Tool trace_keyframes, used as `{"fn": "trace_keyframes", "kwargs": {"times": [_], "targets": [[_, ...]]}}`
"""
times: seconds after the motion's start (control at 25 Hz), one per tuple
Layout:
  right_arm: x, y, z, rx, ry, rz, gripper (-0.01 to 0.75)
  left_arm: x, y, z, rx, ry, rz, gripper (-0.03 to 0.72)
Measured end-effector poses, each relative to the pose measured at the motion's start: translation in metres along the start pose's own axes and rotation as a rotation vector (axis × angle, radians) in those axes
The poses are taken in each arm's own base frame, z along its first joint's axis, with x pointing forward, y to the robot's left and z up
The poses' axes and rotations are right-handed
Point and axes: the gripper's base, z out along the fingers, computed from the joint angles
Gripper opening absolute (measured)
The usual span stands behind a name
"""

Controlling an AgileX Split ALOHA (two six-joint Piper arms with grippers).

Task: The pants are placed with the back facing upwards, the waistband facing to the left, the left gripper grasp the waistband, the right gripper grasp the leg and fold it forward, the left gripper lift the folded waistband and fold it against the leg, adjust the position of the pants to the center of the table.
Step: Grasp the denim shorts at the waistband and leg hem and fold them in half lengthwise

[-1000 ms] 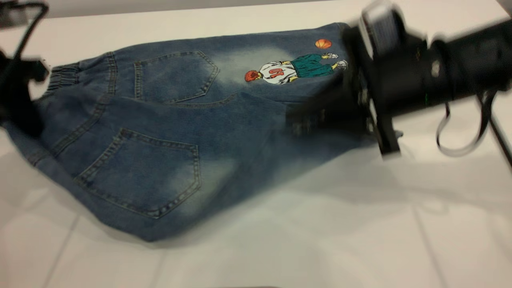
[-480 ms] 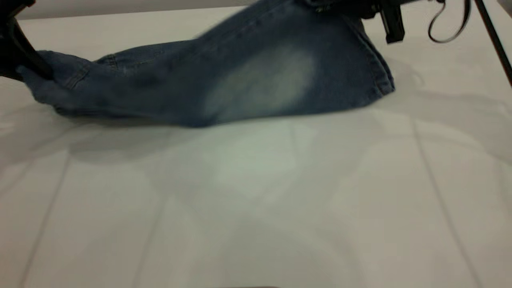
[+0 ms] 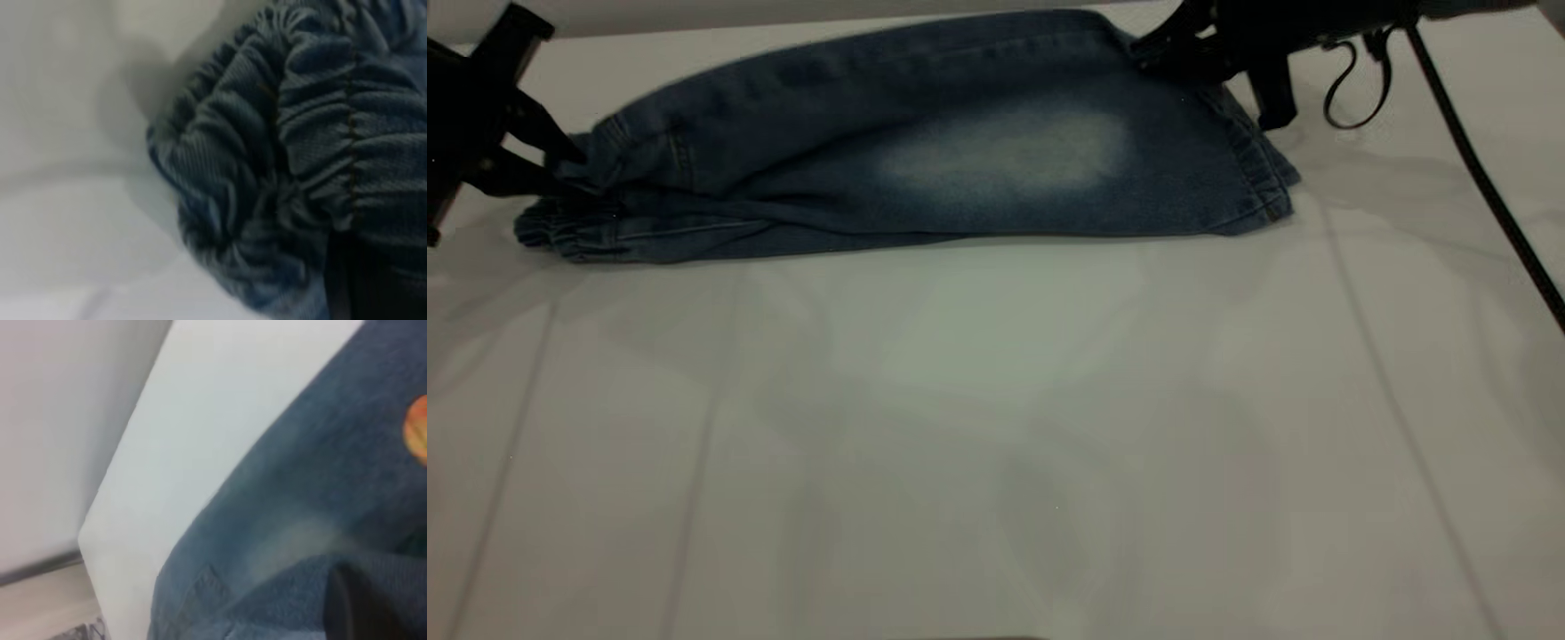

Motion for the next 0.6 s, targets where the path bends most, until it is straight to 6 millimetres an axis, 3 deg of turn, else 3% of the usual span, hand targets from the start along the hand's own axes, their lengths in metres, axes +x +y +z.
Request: {"fn": "trace_keyframes", "kwargs": {"times": [0.16, 0.32, 0.4, 0.6], "targets": [[0.0, -0.008, 0.005, 0.008, 0.008, 0.018, 0.044, -0.005, -0.003, 0.006, 0.027, -0.015, 0.076, 0.089], [0.0, -0.006, 0.005, 0.002, 0.01, 0.012, 0.132, -0.011, -0.014, 0.005, 0.078, -0.05, 0.227, 0.143], [0.0, -0.003, 0.005, -0.012, 0.018, -0.005, 0.209, -0.013, -0.019, 0.004, 0.111, -0.059, 0.281, 0.221], [0.001, 0.013, 0.004, -0.107, 0.084, -0.111, 0.437, -0.011, -0.033, 0.001, 0.215, -0.034, 0.433, 0.496]]}}
